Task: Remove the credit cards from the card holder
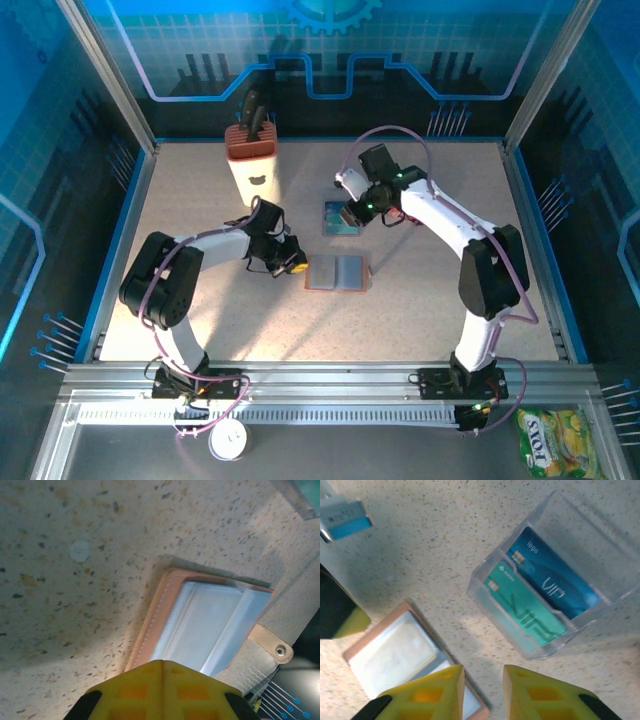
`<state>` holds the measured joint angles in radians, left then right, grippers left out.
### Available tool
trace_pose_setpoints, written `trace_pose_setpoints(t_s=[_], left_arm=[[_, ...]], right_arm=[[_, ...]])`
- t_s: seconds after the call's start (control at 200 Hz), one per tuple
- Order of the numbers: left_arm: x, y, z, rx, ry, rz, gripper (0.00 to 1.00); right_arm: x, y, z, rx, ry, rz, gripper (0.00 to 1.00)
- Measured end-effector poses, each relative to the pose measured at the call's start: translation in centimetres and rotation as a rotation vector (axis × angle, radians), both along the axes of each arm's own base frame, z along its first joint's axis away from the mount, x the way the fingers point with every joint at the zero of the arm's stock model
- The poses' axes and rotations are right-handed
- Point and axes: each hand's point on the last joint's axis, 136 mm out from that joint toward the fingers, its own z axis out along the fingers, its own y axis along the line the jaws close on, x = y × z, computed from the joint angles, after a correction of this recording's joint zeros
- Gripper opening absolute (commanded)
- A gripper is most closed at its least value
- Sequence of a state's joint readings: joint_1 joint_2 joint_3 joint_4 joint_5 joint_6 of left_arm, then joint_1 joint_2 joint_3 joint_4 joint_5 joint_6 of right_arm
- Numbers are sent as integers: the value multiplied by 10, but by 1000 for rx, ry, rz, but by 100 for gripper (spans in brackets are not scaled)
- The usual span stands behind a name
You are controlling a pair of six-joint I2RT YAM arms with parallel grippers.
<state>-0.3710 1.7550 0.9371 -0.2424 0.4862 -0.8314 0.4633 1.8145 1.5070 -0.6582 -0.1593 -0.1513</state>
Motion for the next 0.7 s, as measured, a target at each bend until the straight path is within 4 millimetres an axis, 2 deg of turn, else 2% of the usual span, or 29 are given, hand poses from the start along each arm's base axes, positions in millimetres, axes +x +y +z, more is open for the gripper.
trace_pose_setpoints(t_s=[0.105,0.435,0.7], left_arm=[[-4,-1,-4,-1,1,-7,5],[-16,-17,-14,-6,-3,-53,5],[-18,-18,-16,-14,-16,-59,4]], right_arm=[[-8,0,-3,56,33,-69,19],[-31,-1,-7,149,121,-225,15],[-55,-4,-23,169,210,-309,14]])
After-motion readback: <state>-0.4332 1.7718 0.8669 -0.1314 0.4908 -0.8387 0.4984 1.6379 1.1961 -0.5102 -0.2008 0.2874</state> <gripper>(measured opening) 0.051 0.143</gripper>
